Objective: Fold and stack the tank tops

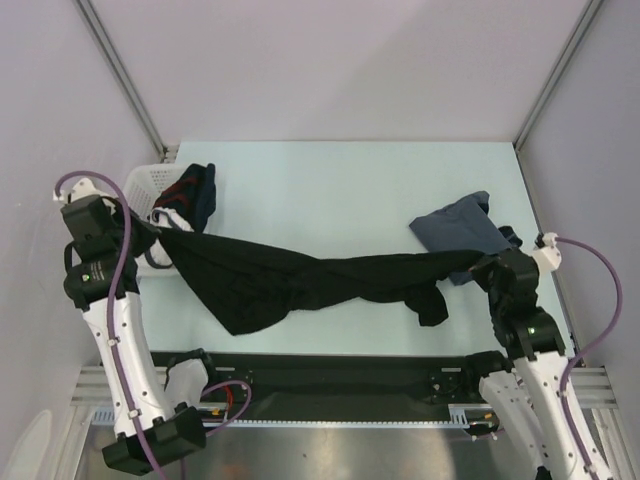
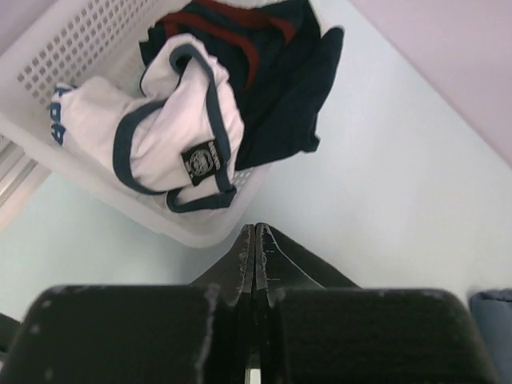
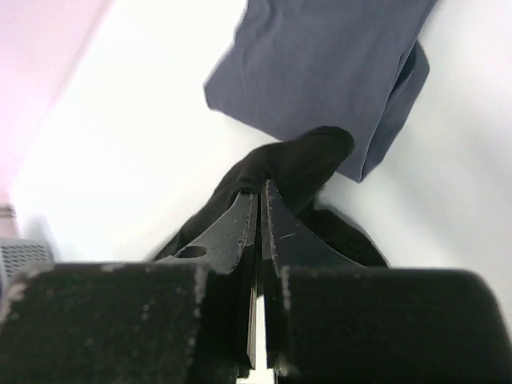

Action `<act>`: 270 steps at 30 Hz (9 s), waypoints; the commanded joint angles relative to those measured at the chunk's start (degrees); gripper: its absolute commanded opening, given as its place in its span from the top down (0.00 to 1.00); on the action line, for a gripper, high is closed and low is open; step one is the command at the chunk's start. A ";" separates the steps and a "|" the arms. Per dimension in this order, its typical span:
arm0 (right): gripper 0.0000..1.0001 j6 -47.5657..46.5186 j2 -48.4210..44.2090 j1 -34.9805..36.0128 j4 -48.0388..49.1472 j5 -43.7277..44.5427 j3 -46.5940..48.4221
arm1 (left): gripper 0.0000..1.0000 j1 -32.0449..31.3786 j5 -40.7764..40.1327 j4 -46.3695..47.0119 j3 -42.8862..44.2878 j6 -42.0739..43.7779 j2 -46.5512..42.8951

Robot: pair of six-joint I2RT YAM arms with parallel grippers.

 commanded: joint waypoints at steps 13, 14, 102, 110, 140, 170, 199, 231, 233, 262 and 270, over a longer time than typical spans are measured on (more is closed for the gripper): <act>1.00 0.58 -14.76 1.36 15.05 -38.82 -16.27 | 1.00 2.61 10.28 3.55 9.52 -1.37 2.48; 1.00 1.11 -15.20 3.21 14.10 -37.44 -18.29 | 1.00 2.70 10.71 3.72 9.43 -1.37 2.48; 0.54 -21.14 35.42 68.69 14.54 4.47 3.32 | 1.00 -27.62 1.49 -1.03 28.16 6.98 20.50; 0.18 -24.27 33.66 65.11 15.22 -0.58 7.07 | 1.00 -27.62 -1.23 0.65 25.34 6.72 16.72; 1.00 -32.10 56.81 47.37 23.34 -24.61 26.22 | 1.00 -20.15 -1.86 -1.20 27.18 5.93 15.74; 0.43 -44.40 38.06 43.55 0.28 -43.31 37.43 | 1.00 -12.33 -8.35 -12.28 51.29 4.35 20.68; 0.39 -13.83 56.60 4.03 19.43 -19.23 14.39 | 1.00 -11.63 3.60 4.34 4.34 5.40 0.55; 0.22 -31.22 71.96 19.39 12.26 -30.83 39.51 | 1.00 -11.54 6.50 4.87 -0.15 5.93 -2.53; 0.20 -31.93 74.34 21.59 10.59 -29.26 42.58 | 1.00 -11.63 6.67 4.52 0.03 6.11 -2.44; 0.39 -3.90 45.01 52.62 9.87 -12.47 0.41 | 1.00 -11.71 6.15 4.08 -0.15 6.46 -2.44; 0.35 -13.38 43.06 41.83 12.16 -16.15 9.34 | 1.00 -11.72 5.53 3.99 -0.50 6.63 -2.88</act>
